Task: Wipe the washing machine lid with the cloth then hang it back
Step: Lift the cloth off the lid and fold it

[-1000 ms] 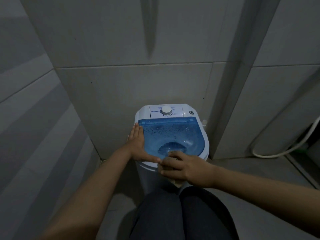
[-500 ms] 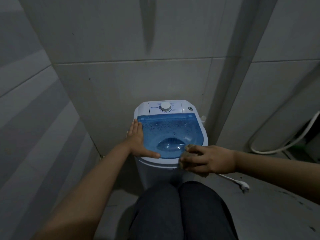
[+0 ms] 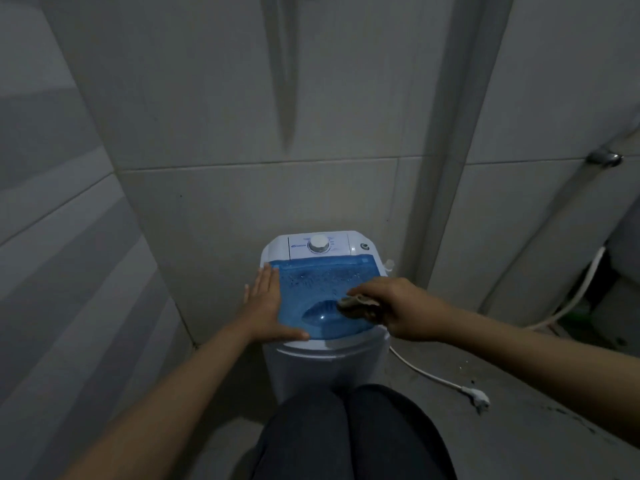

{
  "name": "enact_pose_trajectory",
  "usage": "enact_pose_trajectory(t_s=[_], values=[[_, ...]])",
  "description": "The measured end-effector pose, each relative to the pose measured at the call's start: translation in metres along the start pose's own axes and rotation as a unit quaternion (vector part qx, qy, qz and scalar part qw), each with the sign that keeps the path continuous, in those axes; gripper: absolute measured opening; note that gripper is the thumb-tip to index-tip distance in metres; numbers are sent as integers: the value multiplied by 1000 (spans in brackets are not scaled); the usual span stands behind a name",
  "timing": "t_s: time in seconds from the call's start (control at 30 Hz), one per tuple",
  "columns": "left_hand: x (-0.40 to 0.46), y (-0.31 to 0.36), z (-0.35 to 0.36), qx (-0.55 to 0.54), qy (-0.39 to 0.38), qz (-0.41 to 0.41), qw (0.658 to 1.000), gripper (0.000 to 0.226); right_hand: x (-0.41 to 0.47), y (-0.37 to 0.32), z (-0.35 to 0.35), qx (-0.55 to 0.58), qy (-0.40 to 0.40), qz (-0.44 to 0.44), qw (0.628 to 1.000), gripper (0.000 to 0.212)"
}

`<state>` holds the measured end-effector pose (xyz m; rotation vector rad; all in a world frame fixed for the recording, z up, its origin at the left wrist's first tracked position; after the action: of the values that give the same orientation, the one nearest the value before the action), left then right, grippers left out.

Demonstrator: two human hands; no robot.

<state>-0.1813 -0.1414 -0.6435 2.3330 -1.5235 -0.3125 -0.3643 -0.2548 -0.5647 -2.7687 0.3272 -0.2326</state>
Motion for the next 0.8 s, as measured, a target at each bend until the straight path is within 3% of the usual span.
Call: enact_pose_trajectory(t_s=[0.07,0.17,0.23,0.33,0.43,0.5,0.57,0.7,0.8], values=[[-11,20,-7,-63,67,32,995,129,0,-5,-14,138,64,44,987,33],[-27,43,-25,-234,198,36,951,66,1,-4,-21,249,112,117,955,27],[-34,60,-36,-278,244,51,928,43,6,-2,-22,306,130,148,931,21],[-35,85,-50,-319,258,77,909,44,15,5,-23,381,146,196,892,14],[-27,104,-48,-357,187,82,912,69,21,13,-18,501,122,248,820,10],[-19,111,-45,-335,158,98,924,66,27,16,-13,563,82,272,776,17],[-8,106,-49,-337,183,99,918,60,35,17,-14,598,53,275,751,17],[18,83,-72,-335,271,92,898,25,57,22,-24,612,23,243,752,17],[44,63,-85,-342,299,59,889,24,78,34,-31,542,30,246,803,23]])
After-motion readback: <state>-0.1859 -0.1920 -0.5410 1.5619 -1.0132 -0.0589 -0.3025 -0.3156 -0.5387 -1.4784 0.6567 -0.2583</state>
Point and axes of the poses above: each hand's wrist, its own x-axis towards the middle knuckle, its own z-axis out of the palm, y = z × x, the point moved 7 cm from there along x, towards the middle knuckle, and after that the axes turned 10 degrees about z, right-handed, at the moved point
